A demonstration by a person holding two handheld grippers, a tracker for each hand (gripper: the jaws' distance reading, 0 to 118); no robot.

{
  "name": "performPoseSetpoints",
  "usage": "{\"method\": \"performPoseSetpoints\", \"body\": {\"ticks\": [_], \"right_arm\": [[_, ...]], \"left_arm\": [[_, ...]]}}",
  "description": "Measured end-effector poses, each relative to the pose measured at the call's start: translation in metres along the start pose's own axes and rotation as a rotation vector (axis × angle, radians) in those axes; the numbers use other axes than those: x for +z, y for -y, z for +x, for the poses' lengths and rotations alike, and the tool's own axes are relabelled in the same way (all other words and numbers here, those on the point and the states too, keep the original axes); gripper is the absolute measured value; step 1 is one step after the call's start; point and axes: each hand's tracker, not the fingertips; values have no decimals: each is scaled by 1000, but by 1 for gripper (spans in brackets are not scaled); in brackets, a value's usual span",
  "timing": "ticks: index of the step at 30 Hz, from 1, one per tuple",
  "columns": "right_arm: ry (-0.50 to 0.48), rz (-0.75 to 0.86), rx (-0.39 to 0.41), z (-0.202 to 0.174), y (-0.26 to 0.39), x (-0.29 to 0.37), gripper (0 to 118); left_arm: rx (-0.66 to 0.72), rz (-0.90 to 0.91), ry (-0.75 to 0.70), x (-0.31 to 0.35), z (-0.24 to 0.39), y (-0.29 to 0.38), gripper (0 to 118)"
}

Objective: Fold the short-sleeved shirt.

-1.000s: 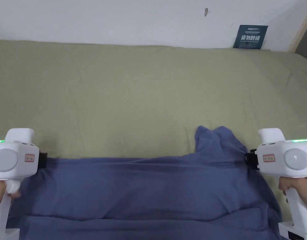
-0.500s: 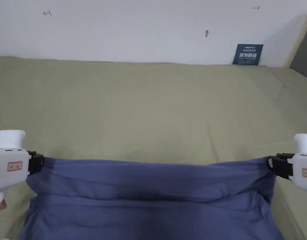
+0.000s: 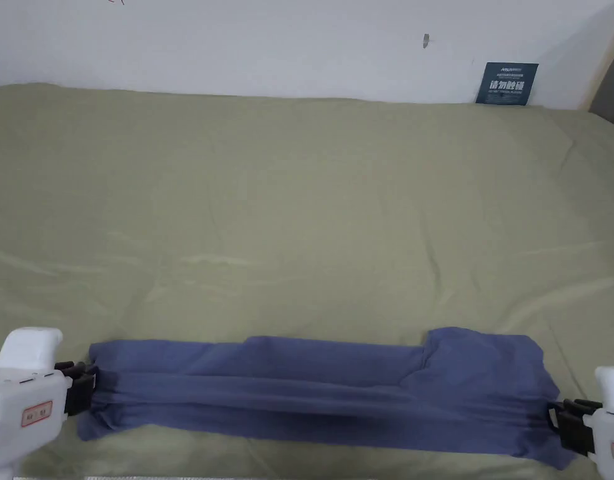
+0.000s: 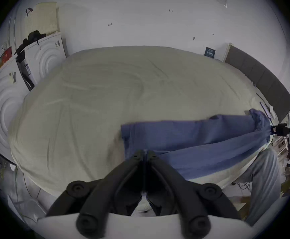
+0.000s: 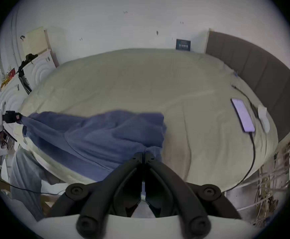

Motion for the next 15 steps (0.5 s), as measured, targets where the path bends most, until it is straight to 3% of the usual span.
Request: {"method": "performPoseSetpoints", "body": {"ticks": [6,7,8,9,10,11,12,13,15], "right_arm": [[22,-37,6,-6,4,-13,3],[34,-39,18,-10,3,-10,3],[54,-37,34,-14,-2,-8,9],[67,-30,42,-18,-7,-4,28],[94,-13,45,-23,-11,0,65],[92,6,39,-33,-14,5,114],[32,57,38,-40,-17,16,116],[19,131,17,-47,-24,22,111],[0,147,14,-71,-39,23,116]], "left_arm": [[13,-39,-12,-5,2,9,7],[10,-36,-17,-3,3,8,20],[10,-29,-38,-2,3,6,61],[10,-28,-39,0,3,3,98],[14,-16,-37,4,5,1,118],[17,41,-43,11,8,-3,118],[13,41,-45,15,11,-8,118],[11,51,-52,18,15,-13,117],[11,103,-67,22,21,-20,114]]}}
